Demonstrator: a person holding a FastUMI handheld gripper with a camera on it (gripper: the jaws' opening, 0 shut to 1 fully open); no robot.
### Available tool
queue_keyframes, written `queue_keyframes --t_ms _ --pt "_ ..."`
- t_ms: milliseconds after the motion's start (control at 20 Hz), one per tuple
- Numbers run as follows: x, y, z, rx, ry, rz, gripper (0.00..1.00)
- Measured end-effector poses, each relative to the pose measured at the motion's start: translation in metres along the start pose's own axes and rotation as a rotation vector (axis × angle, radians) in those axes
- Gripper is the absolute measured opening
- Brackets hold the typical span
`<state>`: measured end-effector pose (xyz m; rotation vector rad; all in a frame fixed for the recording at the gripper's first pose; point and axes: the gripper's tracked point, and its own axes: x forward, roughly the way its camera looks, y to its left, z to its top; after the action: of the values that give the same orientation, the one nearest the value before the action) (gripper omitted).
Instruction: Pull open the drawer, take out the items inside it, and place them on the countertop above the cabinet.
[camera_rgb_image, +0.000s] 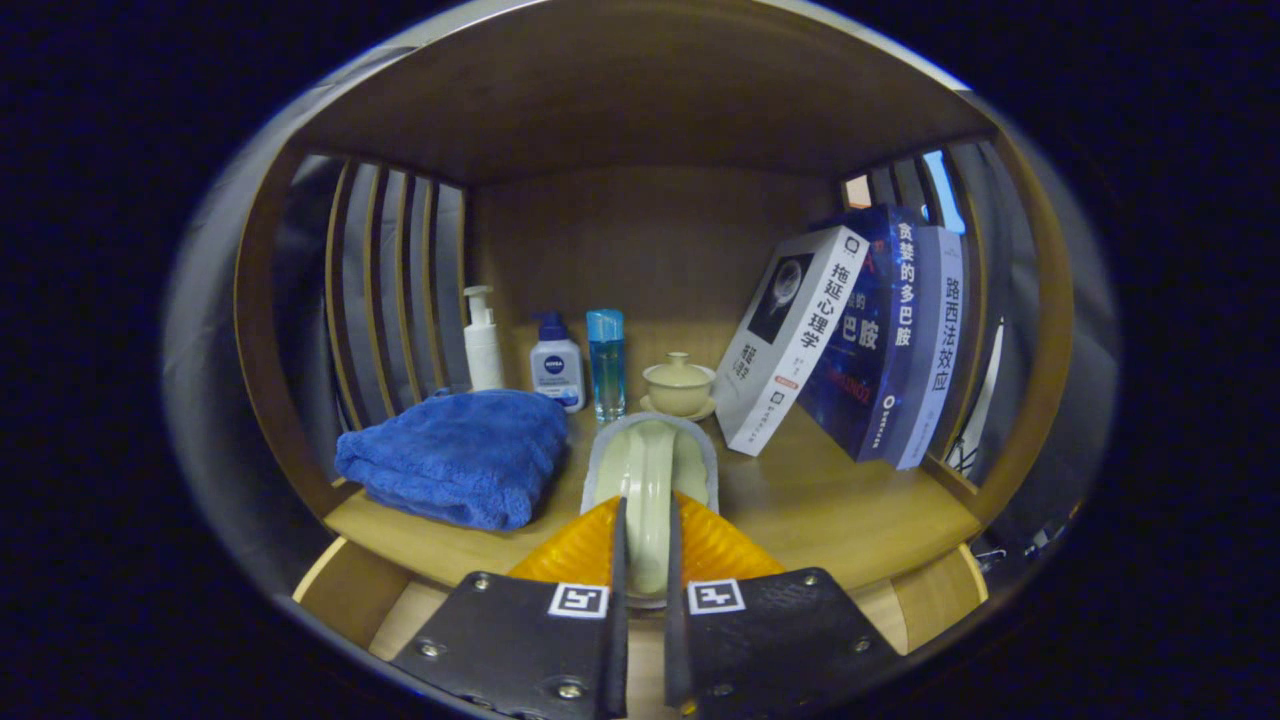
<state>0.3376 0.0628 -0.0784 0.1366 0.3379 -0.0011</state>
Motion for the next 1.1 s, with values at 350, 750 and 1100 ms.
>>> queue_keyframes --t_ms 350,750,1100 --pt "0.007 -0.011 0.007 0.021 -0.036 -0.035 0.24" --pt "-0.050 -0.020 0.040 0.041 -0.161 -0.002 0.26" --pt "-0.141 -0.016 0.029 0.012 -0.200 0.052 0.26"
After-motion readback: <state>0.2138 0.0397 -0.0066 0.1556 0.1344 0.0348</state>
